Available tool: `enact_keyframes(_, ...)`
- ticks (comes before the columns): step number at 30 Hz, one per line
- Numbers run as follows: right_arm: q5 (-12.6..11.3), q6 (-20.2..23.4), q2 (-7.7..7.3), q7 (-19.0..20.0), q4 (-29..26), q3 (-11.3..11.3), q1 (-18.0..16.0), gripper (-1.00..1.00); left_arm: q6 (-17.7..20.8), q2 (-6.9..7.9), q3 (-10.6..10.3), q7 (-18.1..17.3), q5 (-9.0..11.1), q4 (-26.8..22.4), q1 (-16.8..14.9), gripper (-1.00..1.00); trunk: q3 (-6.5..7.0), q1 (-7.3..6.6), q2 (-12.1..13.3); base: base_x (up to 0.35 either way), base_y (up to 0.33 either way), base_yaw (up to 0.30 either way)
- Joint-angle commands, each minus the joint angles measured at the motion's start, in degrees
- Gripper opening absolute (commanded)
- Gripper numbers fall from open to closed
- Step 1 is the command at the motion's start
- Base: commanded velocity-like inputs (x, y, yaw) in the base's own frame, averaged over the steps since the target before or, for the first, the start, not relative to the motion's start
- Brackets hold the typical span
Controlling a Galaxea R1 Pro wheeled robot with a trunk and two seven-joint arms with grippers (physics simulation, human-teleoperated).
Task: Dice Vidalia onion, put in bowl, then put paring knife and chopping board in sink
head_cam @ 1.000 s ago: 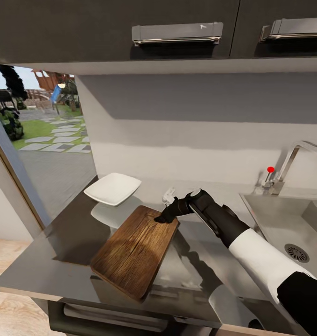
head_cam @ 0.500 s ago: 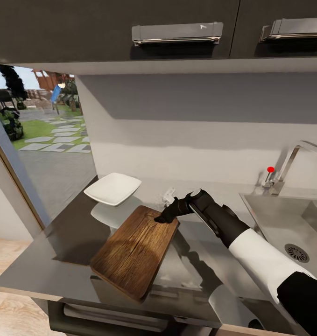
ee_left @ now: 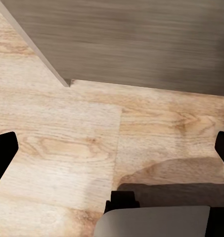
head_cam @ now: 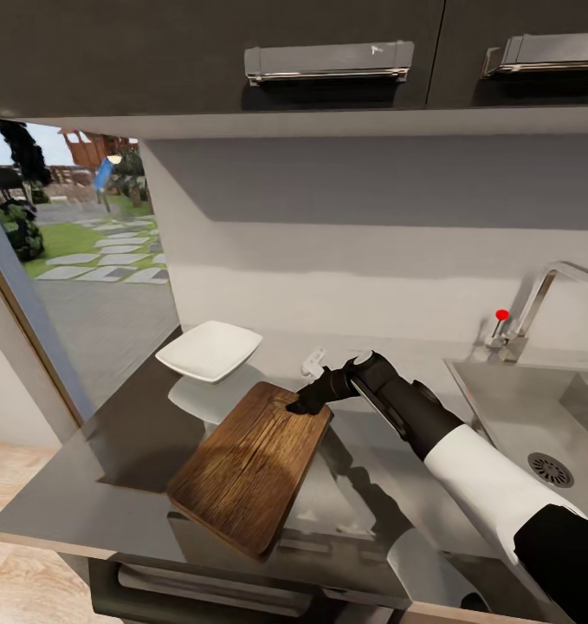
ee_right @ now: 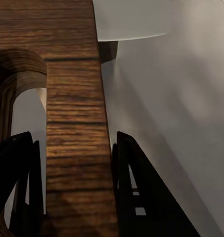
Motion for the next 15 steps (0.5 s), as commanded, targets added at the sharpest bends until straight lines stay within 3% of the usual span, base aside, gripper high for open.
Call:
enact_keyframes(1, 1.51, -0.02, -0.07, 0.13, 0.45, 0.22, -0.02, -1.0, -0.06, -0.01, 0.04, 0.02, 0.08, -0.09, 0.02, 1.0, -0.06, 0.01, -0.02, 0.0, 0.0, 0.0)
enact_keyframes(15, 1.58, 0.04, -0.08, 0.11, 0.46, 0.17, -0.02, -1.0, -0.06, -0.01, 0.02, 0.02, 0.07, -0.09, 0.02, 1.0, -0.03, 0.01, -0.02, 0.0, 0.0, 0.0)
